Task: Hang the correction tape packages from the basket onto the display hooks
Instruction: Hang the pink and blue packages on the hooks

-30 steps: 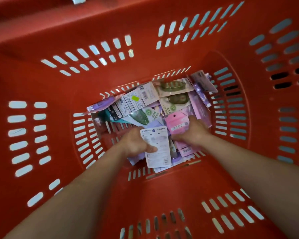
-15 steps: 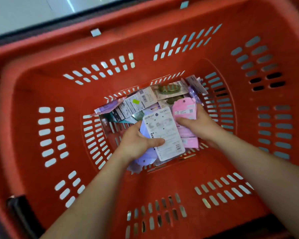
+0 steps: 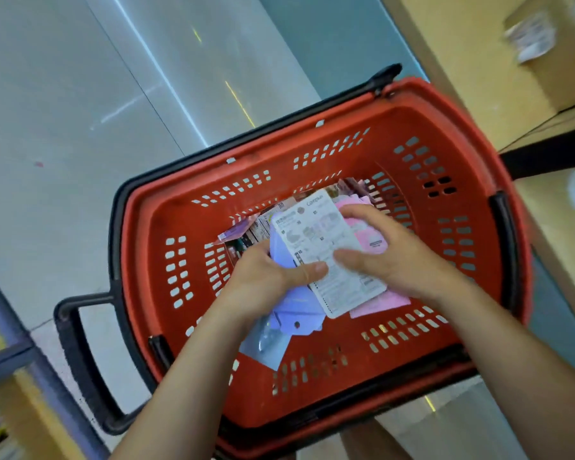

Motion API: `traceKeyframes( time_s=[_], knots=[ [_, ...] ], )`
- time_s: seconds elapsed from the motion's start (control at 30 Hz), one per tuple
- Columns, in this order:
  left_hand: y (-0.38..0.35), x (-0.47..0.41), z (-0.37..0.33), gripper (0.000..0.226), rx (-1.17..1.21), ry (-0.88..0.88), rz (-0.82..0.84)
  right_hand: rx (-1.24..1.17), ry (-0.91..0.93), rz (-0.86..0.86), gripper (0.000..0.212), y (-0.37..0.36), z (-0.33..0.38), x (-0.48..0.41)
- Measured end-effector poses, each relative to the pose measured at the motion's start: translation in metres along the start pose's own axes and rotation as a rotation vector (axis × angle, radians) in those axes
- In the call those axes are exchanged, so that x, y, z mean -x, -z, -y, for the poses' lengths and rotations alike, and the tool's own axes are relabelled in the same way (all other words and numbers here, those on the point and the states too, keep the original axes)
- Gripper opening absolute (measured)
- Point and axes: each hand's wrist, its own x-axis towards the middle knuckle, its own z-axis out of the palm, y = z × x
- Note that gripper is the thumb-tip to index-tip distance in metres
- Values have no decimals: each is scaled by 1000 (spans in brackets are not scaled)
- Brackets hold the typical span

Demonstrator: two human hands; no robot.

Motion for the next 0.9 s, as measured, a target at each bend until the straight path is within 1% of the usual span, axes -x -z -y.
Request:
traceKeyframes(
  time_s=[0.03, 0.07, 0.17, 0.23, 0.27, 0.33, 0.43, 0.5, 0.6, 0.67, 0.7, 0.77, 0.83, 0.9],
  knots=[
    [-2, 6, -6, 32, -13, -22, -12, -28, -7, 8, 55, 0, 4, 6],
    [-4, 12, -13, 29, -20, -40, -25, -73, -10, -2, 60, 1, 7, 12],
    [-5, 30, -26, 22, 57, -83, -146, -230, -24, -71, 55, 9, 20, 29],
    [-2, 43, -34, 29, 161, -92, -240, -274, -29, -130, 51, 18, 28, 40],
    [-1, 51, -38, 33, 214, -89, -260, -277, -31, -144, 50, 23, 31, 46],
    [-1, 69, -48, 32, 324, -81, -245, -263, -31, -138, 48, 29, 39, 58],
    [-9, 96, -64, 19, 478, -53, -172, -239, -29, -123, 48, 29, 54, 76],
    [-19, 111, -75, 20, 544, -48, -132, -267, -21, -120, 47, 27, 66, 89],
    [-37, 129, -90, 24, 531, -60, -110, -269, 42, -151, 47, 20, 89, 109],
    [-49, 139, -100, 14, 516, -80, -126, -251, 80, -181, 48, 14, 103, 121],
    [-53, 144, -105, 13, 523, -85, -137, -253, 96, -203, 48, 12, 109, 126],
    [-61, 155, -116, 22, 539, -85, -151, -264, 133, -241, 43, 9, 120, 136],
    [-68, 167, -126, 32, 537, -94, -156, -268, 163, -223, 38, 7, 132, 147],
    [-75, 181, -138, 35, 548, -113, -141, -279, 185, -178, 49, 4, 145, 158]
  ],
)
